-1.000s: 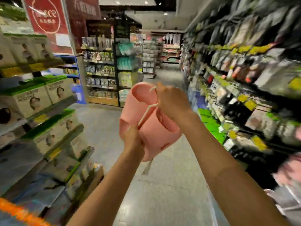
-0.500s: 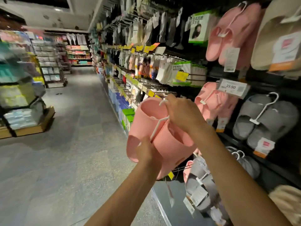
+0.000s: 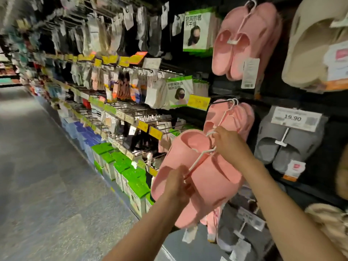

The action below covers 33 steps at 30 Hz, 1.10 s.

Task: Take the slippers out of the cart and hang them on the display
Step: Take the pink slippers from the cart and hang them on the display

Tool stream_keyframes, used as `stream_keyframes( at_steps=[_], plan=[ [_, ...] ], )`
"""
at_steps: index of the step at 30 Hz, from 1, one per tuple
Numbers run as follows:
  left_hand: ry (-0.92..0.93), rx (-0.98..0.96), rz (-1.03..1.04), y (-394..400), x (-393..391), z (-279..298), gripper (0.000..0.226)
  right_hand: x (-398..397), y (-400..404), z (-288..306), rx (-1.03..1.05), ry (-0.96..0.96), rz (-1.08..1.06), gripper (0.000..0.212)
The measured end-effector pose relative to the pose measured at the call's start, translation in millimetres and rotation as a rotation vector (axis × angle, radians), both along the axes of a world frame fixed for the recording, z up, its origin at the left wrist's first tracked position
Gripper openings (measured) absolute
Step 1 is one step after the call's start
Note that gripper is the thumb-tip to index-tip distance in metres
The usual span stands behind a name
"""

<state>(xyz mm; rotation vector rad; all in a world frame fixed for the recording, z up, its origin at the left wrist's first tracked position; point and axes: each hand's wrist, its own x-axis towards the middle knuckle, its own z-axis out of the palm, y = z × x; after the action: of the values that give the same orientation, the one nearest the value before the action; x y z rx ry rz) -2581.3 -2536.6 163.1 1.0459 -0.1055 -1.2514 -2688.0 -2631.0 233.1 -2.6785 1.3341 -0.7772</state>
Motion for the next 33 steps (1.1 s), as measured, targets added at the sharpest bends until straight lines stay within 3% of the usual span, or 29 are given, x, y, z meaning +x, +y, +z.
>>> stream_keyframes(
  at_steps=[8,14,20,22,26,33],
  plan=[
    [0.171,0.026,-0.131,-92,28,-3,0.036,24,-75,-5,0.029,0.100,-0.272,0.024],
    [0.174,-0.027,-0.350,-157,45,8,0.037,37,-136,0,0.044,-0.004,-0.431,0.028],
    [0.480,-0.164,-0.546,-225,48,27,0.055,39,-211,17,-0.082,-0.036,-0.535,0.027],
    [0.579,-0.161,-0.560,-245,43,25,0.057,40,-230,18,-0.083,-0.012,-0.566,0.026],
    [0.677,-0.117,-0.553,-277,36,20,0.038,41,-249,20,-0.060,0.025,-0.619,0.032],
    [0.616,-0.181,-0.478,-310,42,20,0.035,57,-278,26,-0.073,0.068,-0.690,0.029]
  ],
)
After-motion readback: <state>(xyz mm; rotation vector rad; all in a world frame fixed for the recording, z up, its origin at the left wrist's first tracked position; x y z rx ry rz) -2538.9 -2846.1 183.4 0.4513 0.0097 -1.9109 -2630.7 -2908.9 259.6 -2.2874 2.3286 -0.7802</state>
